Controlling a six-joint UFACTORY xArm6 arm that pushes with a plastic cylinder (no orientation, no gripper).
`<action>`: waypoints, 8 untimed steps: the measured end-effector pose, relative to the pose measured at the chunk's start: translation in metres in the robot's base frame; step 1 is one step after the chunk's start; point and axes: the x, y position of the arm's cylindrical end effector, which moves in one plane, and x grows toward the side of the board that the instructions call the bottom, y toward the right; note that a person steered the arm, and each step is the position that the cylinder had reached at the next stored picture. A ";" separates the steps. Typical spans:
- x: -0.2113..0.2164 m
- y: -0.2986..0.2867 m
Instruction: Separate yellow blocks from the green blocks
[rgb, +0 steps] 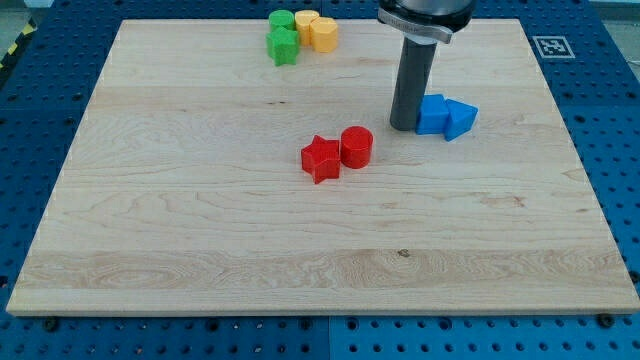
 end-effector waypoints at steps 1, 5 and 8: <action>-0.014 -0.008; -0.167 -0.032; -0.205 -0.063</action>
